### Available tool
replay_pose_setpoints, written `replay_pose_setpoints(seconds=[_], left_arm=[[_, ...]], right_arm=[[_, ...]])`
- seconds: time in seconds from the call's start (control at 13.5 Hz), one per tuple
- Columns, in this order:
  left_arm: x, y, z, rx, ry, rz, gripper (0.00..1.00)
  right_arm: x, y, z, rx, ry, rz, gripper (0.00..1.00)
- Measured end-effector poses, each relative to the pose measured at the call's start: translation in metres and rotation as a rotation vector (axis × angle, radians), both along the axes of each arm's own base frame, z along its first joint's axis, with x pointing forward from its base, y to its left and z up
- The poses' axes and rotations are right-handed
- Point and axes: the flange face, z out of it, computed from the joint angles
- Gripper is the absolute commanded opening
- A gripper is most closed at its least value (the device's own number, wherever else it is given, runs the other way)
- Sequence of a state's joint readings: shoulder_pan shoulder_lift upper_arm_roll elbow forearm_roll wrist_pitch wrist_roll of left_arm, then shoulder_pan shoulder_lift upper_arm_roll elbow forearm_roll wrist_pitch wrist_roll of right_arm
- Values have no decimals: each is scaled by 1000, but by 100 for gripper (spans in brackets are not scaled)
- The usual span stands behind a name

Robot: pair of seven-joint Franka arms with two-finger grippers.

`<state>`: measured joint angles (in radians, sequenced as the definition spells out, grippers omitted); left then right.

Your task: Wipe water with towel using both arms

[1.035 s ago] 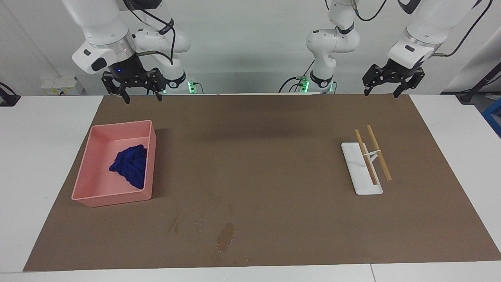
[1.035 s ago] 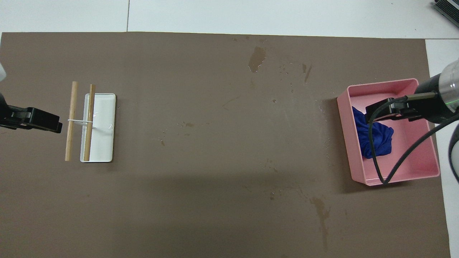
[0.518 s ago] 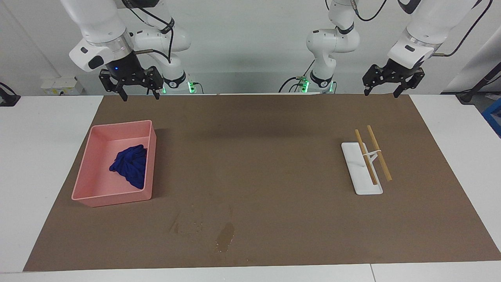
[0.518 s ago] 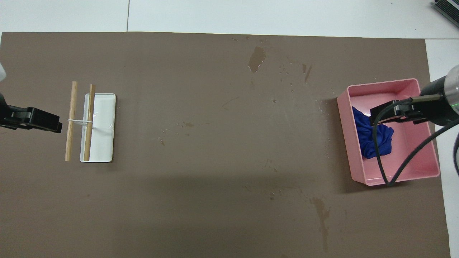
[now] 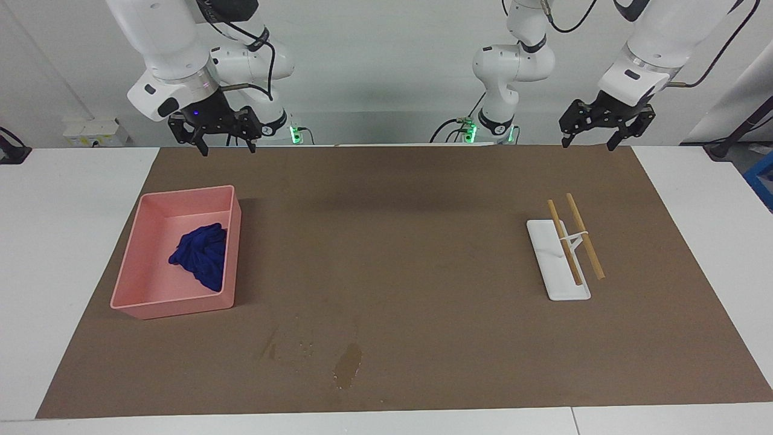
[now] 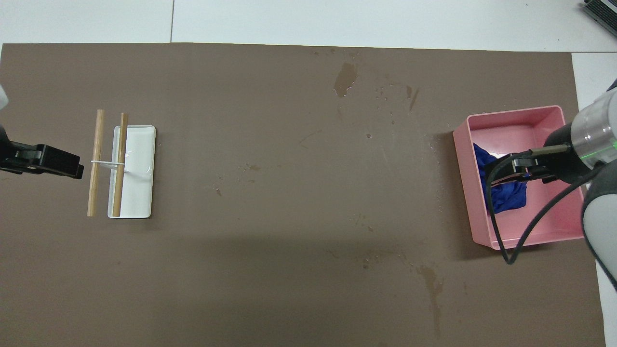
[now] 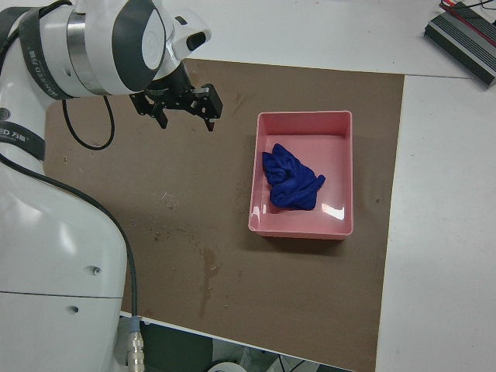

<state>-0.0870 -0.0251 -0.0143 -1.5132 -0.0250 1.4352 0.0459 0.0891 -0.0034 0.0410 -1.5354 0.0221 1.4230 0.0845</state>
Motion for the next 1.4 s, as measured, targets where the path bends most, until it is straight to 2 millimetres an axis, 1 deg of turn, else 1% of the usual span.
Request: replay_pose_setpoints(seconds=[0.22, 0.3, 0.52, 0.67, 1.4], left_arm=[[0, 0, 0, 0, 0, 0, 100], [0, 0, 0, 0, 0, 0, 100], [0, 0, 0, 0, 0, 0, 100], [0, 0, 0, 0, 0, 0, 100], [0, 0, 0, 0, 0, 0, 100]], right_arm=[[3, -3, 3, 4, -29, -6, 100], [4, -8, 2, 5, -33, -10, 100], [7, -41, 2, 10, -35, -2, 100], [8, -52, 2, 11, -34, -9, 100], [10, -51, 3, 12, -54, -8, 100]])
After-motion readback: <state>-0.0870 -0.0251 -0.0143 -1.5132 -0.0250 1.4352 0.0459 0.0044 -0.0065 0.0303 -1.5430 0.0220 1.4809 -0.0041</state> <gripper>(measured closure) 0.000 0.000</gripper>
